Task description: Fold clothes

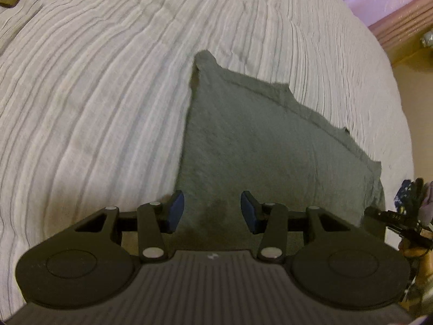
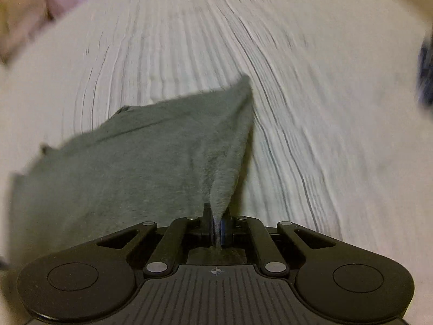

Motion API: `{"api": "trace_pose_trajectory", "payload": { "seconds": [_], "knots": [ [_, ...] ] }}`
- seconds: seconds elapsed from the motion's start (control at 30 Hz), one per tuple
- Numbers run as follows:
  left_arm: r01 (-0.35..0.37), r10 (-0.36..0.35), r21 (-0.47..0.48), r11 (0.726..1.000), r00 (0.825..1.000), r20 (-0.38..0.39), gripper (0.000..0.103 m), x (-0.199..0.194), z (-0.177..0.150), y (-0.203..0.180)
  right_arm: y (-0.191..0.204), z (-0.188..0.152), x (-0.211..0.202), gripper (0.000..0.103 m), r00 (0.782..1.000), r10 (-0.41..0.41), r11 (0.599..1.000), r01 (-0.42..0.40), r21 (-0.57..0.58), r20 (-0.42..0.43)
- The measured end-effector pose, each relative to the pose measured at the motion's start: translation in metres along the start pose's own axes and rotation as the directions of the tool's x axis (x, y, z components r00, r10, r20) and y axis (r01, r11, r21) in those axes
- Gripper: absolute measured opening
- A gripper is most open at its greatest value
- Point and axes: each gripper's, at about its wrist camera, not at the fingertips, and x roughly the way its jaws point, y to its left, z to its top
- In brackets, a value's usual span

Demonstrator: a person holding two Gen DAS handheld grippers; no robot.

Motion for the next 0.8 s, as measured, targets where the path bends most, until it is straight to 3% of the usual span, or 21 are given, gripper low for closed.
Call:
{"api": "trace_pose_trajectory", "payload": {
  "seconds": [0.07,0.17,0.23,0.3,0.37,0.43,0.47,0.63,0.7,0.8],
  "knots": [
    [0.021,-0.021,-0.020,1.000,1.000,-0.002,0.040,-0.003,0.005,0.011,0.062,-0.009,-0.020,0.003,0.995,-0.069,0.987,0.078,-0.139,0.067],
    [0.055,-0.055,-0.050,0.997,0.998,-0.011,0.040,-0.006,0.013,0.028,0.151,-0.034,-0.038,0.003,0.985,-0.091,0.941,0.132,-0.311,0.143],
    [0.078,-0.079,-0.055,0.995,0.997,-0.019,0.040,-0.008,0.017,0.036,0.199,-0.060,-0.034,0.004,0.983,-0.095,0.902,0.152,-0.405,0.157],
    [0.094,-0.096,-0.043,0.995,0.995,-0.033,0.040,-0.009,0.019,0.041,0.241,-0.088,-0.014,0.007,0.986,-0.119,0.847,0.163,-0.506,0.118],
    [0.107,-0.109,-0.028,0.994,0.993,-0.049,0.040,-0.009,0.021,0.045,0.261,-0.111,-0.001,0.049,0.984,-0.146,0.801,0.178,-0.572,0.102],
    [0.116,-0.117,-0.014,0.993,0.991,-0.060,0.040,-0.009,0.022,0.047,0.265,-0.123,-0.007,0.058,0.981,-0.140,0.781,0.191,-0.594,0.132],
    [0.121,-0.121,-0.007,0.993,0.991,-0.064,0.040,-0.009,0.023,0.048,0.261,-0.125,-0.015,0.065,0.984,-0.114,0.792,0.172,-0.585,0.135],
    [0.157,-0.157,-0.002,0.988,0.984,-0.081,0.039,-0.004,0.020,0.037,0.218,-0.125,-0.070,0.067,0.996,0.026,0.892,0.017,-0.452,0.089],
    [0.191,-0.192,-0.013,0.981,0.978,-0.080,0.039,0.000,0.018,0.026,0.191,-0.124,-0.082,0.067,0.996,0.027,0.926,0.007,-0.378,0.085],
    [0.249,-0.253,-0.059,0.967,0.964,-0.083,0.039,0.010,0.011,0.010,0.133,-0.117,-0.080,0.067,0.997,-0.037,0.974,0.051,-0.219,0.068]
  ]
}}
